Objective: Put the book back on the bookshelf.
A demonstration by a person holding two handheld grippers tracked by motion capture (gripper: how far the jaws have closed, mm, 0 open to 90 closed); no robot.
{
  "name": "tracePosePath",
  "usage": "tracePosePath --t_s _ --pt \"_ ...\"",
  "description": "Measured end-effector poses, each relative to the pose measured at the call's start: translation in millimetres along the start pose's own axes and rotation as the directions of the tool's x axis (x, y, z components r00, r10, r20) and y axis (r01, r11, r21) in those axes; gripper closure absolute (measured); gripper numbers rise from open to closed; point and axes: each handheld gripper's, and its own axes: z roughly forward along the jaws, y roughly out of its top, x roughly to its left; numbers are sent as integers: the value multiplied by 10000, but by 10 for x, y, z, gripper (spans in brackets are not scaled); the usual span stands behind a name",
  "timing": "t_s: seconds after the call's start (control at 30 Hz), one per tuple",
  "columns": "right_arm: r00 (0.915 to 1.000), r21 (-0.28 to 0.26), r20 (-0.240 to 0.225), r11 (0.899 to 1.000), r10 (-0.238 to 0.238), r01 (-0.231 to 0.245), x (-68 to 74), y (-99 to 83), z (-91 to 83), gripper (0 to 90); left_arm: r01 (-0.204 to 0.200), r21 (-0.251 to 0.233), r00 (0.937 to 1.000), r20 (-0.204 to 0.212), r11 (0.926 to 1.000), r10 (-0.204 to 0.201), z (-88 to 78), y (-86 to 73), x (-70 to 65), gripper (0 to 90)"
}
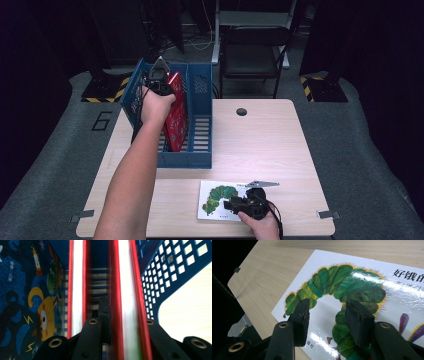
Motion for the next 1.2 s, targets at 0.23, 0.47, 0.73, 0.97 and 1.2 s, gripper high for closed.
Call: tracePosePath --t_s 0.23,0.47,0.73,0.97,1.2 --pt "10000 2 7 10000 70 -70 1 3 2 545 -202 260 9998 -83 9995 204 35 -25 -39 794" --pt "9999 21 14 9999 121 -121 1 10 6 544 -294 347 9995 -82 9990 297 25 -64 -43 794" --pt "10000 -4 23 10000 89 -89 2 12 9 543 -359 442 9993 -71 9984 363 37 -111 -44 793" --pt "10000 -3 17 10000 78 -78 1 13 9 543 -591 487 9981 -148 9971 599 59 -143 -73 791" --pt "10000 -4 17 10000 77 -77 2 13 9 541 -627 608 9979 -142 9962 636 56 -142 -66 786"
